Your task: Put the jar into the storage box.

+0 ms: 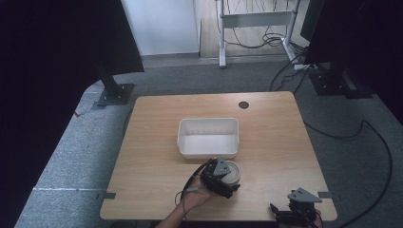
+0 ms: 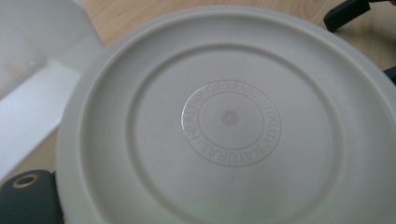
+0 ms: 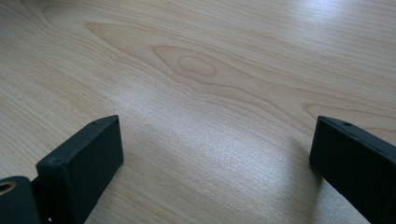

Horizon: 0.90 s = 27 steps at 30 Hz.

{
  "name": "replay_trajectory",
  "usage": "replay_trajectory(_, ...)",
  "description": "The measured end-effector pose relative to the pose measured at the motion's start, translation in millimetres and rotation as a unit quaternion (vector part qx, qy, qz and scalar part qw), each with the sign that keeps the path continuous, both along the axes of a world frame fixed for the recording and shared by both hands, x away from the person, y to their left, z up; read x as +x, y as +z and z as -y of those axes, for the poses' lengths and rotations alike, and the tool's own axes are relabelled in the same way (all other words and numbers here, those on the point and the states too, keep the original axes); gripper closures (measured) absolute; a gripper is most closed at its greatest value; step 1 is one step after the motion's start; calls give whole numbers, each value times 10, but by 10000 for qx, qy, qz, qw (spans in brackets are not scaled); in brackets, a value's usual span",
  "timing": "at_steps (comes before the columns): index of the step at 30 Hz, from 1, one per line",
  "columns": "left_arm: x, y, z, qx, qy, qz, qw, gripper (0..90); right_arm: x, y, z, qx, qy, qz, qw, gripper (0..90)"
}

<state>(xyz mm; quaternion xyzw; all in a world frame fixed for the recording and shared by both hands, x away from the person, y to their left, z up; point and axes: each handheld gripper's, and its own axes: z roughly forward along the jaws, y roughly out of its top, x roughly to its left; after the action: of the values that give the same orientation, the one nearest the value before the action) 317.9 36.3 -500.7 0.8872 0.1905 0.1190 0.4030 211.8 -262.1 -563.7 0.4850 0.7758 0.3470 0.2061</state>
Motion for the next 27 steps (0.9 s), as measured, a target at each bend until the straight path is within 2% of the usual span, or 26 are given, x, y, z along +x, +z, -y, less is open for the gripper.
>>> replay_trajectory(13, 190, 106, -121, -3, 219, 112, 9997, 95, 0, 0, 0, 2, -1, 0, 10000, 24)
replay_trajectory(27, 439, 212, -127, 22, 392, 256, 9989, 95, -1, -1, 0, 4, -2, 3, 10000, 24)
